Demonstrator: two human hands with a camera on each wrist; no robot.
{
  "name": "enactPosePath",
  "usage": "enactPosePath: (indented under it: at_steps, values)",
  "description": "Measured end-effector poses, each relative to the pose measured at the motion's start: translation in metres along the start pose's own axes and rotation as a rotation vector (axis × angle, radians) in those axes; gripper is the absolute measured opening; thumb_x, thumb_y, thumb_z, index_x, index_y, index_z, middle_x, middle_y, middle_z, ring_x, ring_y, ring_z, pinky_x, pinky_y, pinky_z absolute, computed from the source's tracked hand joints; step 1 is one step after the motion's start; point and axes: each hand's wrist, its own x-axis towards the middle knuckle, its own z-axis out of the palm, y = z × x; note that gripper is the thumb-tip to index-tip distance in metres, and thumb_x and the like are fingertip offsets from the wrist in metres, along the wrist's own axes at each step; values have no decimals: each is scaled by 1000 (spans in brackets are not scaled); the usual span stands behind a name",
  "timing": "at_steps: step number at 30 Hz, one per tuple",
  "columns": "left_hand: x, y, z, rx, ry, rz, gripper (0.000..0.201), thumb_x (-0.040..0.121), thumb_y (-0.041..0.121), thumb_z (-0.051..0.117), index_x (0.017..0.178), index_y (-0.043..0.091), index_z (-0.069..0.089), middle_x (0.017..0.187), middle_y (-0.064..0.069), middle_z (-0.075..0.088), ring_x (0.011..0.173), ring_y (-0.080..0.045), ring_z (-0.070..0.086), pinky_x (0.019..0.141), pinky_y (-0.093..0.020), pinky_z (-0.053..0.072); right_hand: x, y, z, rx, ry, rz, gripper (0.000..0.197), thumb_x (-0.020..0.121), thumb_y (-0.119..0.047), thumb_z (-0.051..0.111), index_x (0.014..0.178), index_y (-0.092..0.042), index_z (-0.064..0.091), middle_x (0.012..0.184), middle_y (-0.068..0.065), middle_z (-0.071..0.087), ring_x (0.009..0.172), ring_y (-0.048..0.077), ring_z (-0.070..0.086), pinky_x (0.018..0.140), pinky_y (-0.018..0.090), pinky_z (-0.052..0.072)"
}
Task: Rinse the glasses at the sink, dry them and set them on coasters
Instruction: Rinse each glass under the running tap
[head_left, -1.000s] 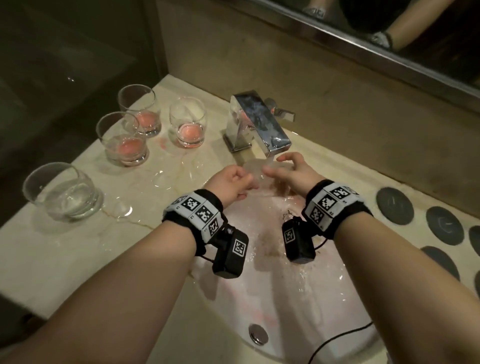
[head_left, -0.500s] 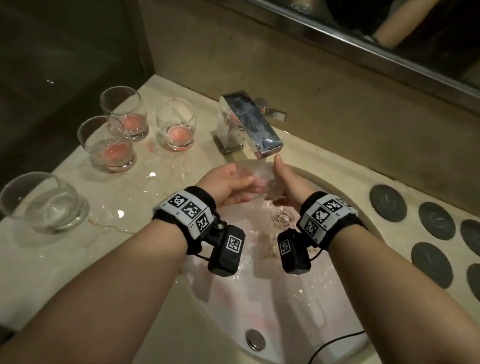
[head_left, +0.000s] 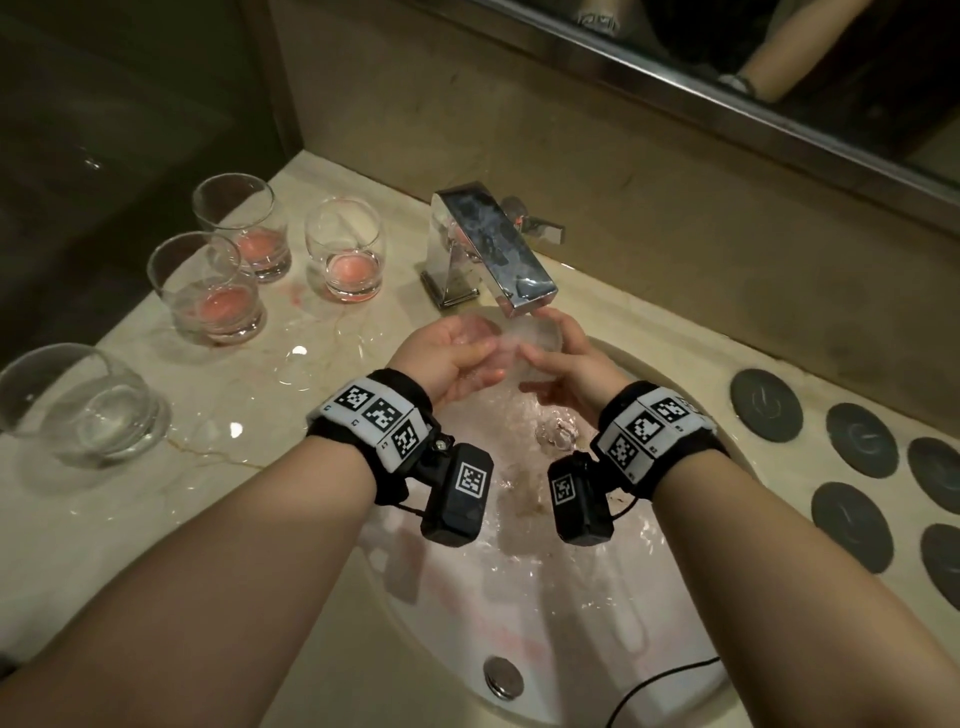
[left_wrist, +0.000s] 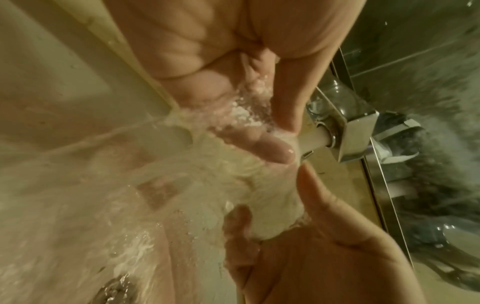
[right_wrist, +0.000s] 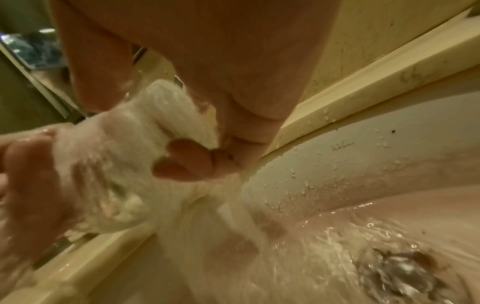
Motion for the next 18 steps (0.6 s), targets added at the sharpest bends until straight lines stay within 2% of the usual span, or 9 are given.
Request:
enactPosePath:
  at_steps: [1,3,5,6,8,10,12,15,18]
  values:
    - [0,0,-1,-11,0,1,11,91,-3,52,95,6,55,94,-15,64,66,-12,68,51,-17,54,-1,-1,-1,1,-2,-9,45,87,-28,65,127,-32,44,126,11,54,74,17,60,60,24,43]
    - [-1,-2,-2,-1,-13,-7,15,90,0,54,103,7,56,97,-14,65,73,-14,68,58,-21,57,-4,-6,2,-27,26,16,42,89,-43,59,126,-25,50,118,11,58,78,17,59,64,26,46]
    - [-2,-4,-2,53,-46,-8,19,89,0,56,105,10,56,94,-9,69,77,-15,69,65,-25,59,-6,-9,5,-129,43,89,63,88,-69,36,118,-19,59,105,13,65,80,20,62,77,32,50]
    - [-3,-5,-2,79,-61,-3,19,88,-2,56,103,11,56,90,-6,71,76,-15,69,66,-25,58,-7,-11,7,-149,20,125,74,86,-76,26,113,-17,62,96,10,66,76,19,62,76,31,47]
    - [-3,-6,0,108,-62,6,16,88,-3,55,97,10,56,82,-3,71,71,-12,70,65,-24,58,-8,-10,8,-75,-26,128,70,89,-70,26,119,-16,58,96,5,65,70,14,61,68,26,44]
    - [-3,-5,0,103,-23,14,11,90,-1,55,92,9,57,83,-6,68,63,-11,69,56,-21,57,-9,-9,4,28,-25,82,45,93,-47,49,129,-20,46,109,8,61,72,17,62,60,24,42]
    - [-2,-5,-1,46,4,2,8,90,1,54,92,8,57,85,-10,66,61,-11,68,51,-19,54,-9,-7,0,27,-23,48,44,88,-28,63,128,-25,44,111,8,60,72,20,62,56,25,43]
    - [-2,-5,-3,39,-27,-25,15,88,3,57,103,6,57,90,-9,64,75,-14,66,64,-25,59,-6,-9,6,-1,20,83,44,89,-49,57,122,-20,51,104,8,63,72,18,62,54,24,47]
    - [-2,-4,-1,153,-29,-23,16,88,-3,56,96,11,55,95,-9,63,79,-18,64,66,-25,57,-1,-11,10,4,5,144,60,90,-64,40,122,-16,57,102,6,68,80,16,66,59,23,49]
